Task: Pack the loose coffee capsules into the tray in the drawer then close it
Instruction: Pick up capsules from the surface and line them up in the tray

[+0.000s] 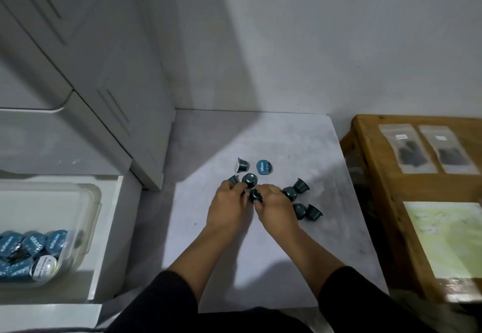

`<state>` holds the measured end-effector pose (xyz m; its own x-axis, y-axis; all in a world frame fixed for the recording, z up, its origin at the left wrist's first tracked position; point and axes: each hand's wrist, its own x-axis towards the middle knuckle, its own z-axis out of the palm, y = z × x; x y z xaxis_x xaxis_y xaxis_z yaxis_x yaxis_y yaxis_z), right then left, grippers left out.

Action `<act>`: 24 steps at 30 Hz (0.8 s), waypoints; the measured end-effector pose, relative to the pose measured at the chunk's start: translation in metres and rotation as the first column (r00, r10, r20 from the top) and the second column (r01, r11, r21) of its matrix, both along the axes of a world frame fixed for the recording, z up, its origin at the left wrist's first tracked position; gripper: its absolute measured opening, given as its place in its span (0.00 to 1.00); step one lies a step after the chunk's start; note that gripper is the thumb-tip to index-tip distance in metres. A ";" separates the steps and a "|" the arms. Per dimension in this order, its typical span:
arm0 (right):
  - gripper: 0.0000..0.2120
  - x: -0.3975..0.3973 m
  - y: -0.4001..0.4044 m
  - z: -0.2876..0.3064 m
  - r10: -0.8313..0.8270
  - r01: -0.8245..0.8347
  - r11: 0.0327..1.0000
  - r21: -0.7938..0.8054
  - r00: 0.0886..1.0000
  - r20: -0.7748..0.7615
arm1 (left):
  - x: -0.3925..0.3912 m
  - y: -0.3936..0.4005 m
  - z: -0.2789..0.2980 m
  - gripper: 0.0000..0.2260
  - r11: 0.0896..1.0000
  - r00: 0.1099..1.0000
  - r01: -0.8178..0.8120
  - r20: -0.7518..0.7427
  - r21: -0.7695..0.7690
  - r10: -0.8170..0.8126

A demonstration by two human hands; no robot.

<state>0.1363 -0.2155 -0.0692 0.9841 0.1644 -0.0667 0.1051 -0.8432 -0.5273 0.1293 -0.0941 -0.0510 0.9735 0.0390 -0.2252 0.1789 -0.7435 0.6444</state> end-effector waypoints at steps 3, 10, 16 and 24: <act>0.15 0.006 0.003 -0.001 0.014 -0.018 0.998 -0.054 0.997 -0.072 | 0.000 0.005 -0.007 0.09 0.998 0.999 -0.043 0.024 -0.036 0.044; 0.11 0.003 0.008 0.000 0.017 -0.024 0.997 -0.068 0.996 -0.092 | -0.014 0.016 -0.016 0.10 0.887 0.935 -0.346 -0.038 -0.305 0.352; 0.08 -0.015 0.008 -0.003 0.046 -0.040 0.998 0.039 0.984 -0.173 | -0.035 0.028 -0.018 0.08 0.799 0.876 -0.473 -0.103 -0.371 0.471; 0.14 -0.019 0.006 0.000 -0.029 0.052 0.980 0.190 0.992 -0.120 | -0.055 0.032 -0.021 0.07 0.772 0.856 -0.507 -0.118 -0.383 0.504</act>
